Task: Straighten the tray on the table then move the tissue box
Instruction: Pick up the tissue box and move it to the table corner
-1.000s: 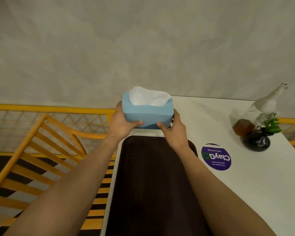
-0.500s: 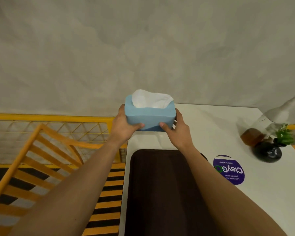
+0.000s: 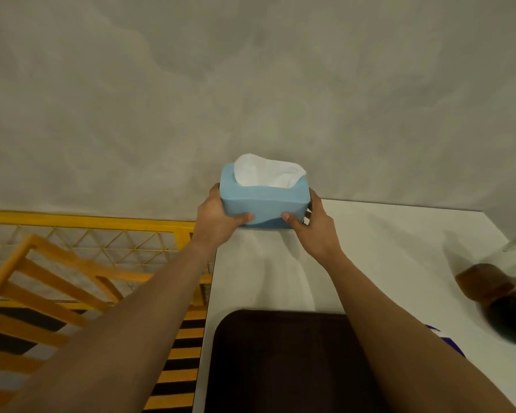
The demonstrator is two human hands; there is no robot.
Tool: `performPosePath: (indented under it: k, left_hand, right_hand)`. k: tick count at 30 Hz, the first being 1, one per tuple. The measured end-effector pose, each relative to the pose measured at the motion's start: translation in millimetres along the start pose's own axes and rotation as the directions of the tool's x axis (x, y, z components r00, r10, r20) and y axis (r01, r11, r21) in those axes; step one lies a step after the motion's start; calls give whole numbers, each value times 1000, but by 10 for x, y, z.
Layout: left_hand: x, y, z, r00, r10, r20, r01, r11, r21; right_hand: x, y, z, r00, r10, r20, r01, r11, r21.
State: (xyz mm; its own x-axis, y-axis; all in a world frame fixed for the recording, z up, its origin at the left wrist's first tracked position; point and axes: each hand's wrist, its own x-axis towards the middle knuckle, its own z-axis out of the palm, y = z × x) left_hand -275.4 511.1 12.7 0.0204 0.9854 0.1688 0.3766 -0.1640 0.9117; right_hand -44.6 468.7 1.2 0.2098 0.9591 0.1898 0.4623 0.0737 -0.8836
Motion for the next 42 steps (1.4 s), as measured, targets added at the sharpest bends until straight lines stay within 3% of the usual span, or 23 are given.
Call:
performPosePath:
  k: [18, 26, 42]
  left_hand:
    - [317, -355, 113, 997, -20, 75, 12, 995, 99]
    - [319, -455, 74, 985, -147, 87, 136, 984, 115]
    - [317, -424, 88, 983, -152, 104, 126, 967, 223]
  right_hand:
    - [334, 415, 182, 1000, 19, 21, -19, 1000, 6]
    - [431, 493, 140, 990, 41, 132, -31, 996, -78]
    - [428, 521, 95, 984, 88, 153, -73, 992, -99]
